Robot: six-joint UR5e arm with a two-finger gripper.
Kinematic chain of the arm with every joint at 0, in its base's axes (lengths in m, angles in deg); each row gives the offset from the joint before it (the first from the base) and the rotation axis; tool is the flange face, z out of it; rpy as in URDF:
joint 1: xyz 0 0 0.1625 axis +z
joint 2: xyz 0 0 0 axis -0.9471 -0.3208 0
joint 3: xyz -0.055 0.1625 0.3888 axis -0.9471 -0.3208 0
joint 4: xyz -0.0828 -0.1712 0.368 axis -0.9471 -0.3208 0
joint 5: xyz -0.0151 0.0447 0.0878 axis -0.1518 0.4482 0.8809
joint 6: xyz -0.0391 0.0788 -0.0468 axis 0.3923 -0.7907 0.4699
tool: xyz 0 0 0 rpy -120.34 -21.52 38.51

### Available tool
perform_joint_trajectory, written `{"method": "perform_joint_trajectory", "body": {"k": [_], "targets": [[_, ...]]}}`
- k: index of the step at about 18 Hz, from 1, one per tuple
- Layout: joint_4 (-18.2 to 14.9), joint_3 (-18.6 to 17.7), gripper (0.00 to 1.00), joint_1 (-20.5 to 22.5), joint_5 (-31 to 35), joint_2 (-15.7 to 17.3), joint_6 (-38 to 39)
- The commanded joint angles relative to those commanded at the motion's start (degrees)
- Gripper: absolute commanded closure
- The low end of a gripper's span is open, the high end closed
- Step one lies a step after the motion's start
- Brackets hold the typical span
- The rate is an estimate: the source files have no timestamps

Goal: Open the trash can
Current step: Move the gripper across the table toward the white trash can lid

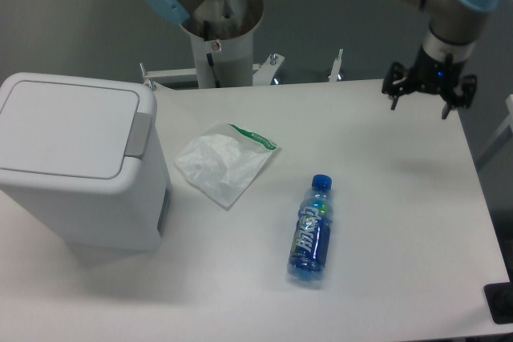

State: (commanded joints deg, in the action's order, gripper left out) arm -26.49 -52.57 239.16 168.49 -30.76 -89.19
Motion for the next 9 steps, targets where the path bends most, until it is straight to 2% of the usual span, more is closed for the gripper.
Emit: {"method": "perform_joint_trajectory", "body": {"k": [6,9], "targets": [[-0.61,1.23,0.0,-6.06,-5.1,3.78,15.28],[-2.1,4.82,0.0,-10.28,-8.17,2.91,21.87]]}}
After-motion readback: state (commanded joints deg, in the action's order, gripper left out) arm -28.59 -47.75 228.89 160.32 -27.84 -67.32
